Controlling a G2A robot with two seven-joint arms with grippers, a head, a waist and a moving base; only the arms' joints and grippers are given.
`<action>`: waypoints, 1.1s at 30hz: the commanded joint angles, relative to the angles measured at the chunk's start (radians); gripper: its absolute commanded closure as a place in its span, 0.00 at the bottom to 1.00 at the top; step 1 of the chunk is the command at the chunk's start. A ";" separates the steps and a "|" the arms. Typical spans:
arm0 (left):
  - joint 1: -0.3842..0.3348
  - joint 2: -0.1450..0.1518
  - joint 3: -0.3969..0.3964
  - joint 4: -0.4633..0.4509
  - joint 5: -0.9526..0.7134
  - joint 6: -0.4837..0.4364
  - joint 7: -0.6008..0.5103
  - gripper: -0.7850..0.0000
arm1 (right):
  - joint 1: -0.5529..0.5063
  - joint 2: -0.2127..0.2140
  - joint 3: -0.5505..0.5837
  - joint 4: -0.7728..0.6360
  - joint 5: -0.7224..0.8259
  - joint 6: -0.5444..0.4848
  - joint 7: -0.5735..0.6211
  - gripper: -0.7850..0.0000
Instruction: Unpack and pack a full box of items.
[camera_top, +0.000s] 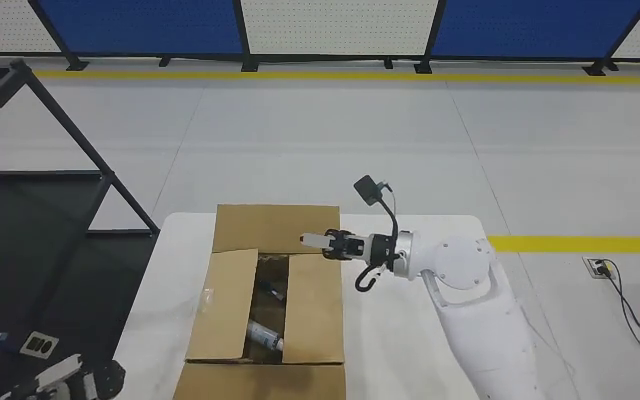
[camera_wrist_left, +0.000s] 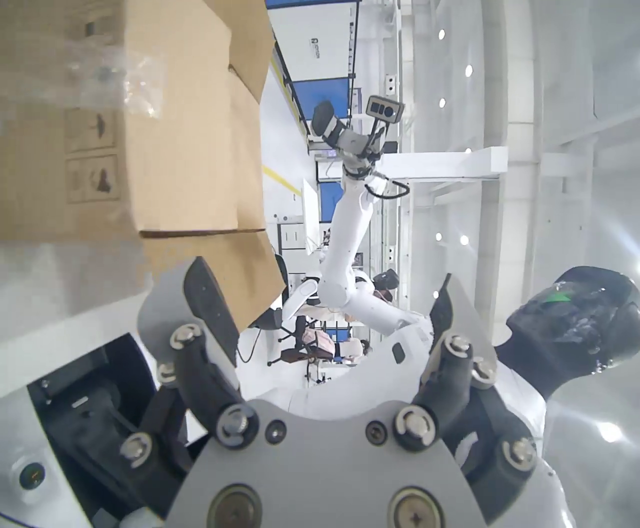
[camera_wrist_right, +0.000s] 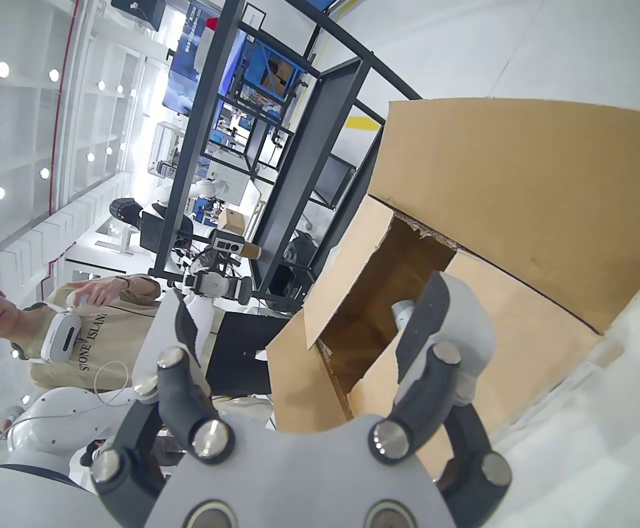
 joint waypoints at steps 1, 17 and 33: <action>0.009 0.008 -0.036 0.057 -0.019 0.005 -0.085 0.00 | 0.000 0.000 0.000 0.000 0.000 0.000 0.000 0.00; 0.054 0.015 0.044 -0.025 0.056 0.004 -0.085 0.00 | 0.086 0.012 0.059 0.353 0.033 -0.217 -0.200 0.00; 0.094 0.047 0.167 -0.048 0.124 -0.021 -0.085 0.00 | 0.345 -0.030 -0.060 0.915 0.041 -0.425 -0.285 0.00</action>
